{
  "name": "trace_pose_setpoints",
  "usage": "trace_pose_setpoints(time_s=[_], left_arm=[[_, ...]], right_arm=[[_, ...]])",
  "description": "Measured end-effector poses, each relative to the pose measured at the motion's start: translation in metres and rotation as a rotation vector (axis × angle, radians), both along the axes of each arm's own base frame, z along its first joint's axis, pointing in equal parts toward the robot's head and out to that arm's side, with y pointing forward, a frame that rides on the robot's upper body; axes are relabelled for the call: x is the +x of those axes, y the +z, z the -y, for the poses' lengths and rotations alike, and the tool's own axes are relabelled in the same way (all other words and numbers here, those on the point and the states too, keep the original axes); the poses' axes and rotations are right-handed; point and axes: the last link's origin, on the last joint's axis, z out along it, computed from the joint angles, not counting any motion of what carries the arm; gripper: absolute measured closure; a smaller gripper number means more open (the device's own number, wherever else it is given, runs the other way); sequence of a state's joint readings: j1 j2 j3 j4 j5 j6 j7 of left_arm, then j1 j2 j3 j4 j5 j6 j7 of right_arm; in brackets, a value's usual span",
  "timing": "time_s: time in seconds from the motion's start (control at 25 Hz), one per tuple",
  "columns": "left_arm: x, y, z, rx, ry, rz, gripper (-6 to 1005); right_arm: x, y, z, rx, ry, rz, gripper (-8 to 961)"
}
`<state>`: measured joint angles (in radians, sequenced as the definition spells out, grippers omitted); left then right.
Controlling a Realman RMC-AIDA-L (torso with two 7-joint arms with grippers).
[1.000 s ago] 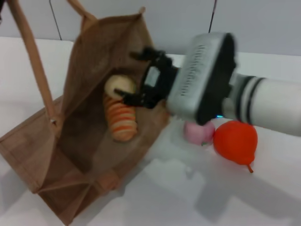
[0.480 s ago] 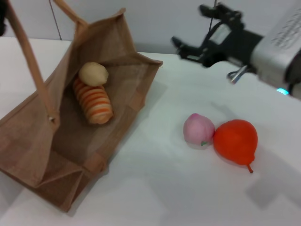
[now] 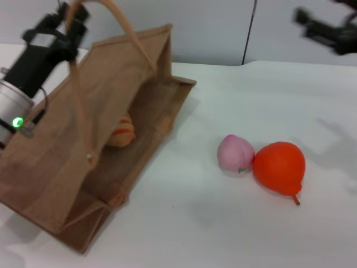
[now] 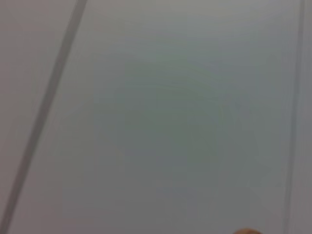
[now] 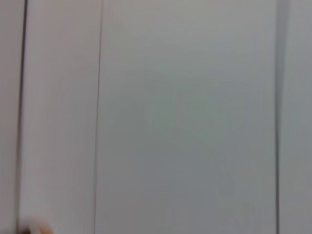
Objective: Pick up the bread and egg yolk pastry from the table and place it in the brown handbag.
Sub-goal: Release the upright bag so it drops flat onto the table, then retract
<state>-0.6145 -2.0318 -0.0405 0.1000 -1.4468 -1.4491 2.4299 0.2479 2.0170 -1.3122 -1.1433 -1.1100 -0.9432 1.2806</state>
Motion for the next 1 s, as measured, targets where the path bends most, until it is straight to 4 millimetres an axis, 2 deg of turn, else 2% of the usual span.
trace_pose_setpoints(time_s=[0.2,0.36,0.48,0.68,0.84,1.0], left_arm=[[0.015,-0.021,0.007,-0.085,-0.114,-0.112,535],[0.029,-0.033,0.021,-0.169,-0.257,-0.159,449],[0.035,-0.03,0.029,-0.188,-0.328,-0.125,384],[0.038,-0.009,0.052,-0.11,-0.449,-0.038,179],[0.031,0.012,0.07,0.033,-0.475,0.025,151],[0.013,0.027,0.078,0.222,-0.354,0.077,155]], right_arm=[[0.054,0.039,0.025,0.095,0.13,-0.228,77],[0.072,0.048,0.041,0.18,0.163,-0.267,76],[0.076,0.05,0.042,0.199,0.153,-0.274,75],[0.076,0.048,0.039,0.188,0.148,-0.26,74],[0.073,0.043,0.037,0.188,0.164,-0.227,76],[0.075,0.034,0.037,0.247,0.171,-0.157,77]])
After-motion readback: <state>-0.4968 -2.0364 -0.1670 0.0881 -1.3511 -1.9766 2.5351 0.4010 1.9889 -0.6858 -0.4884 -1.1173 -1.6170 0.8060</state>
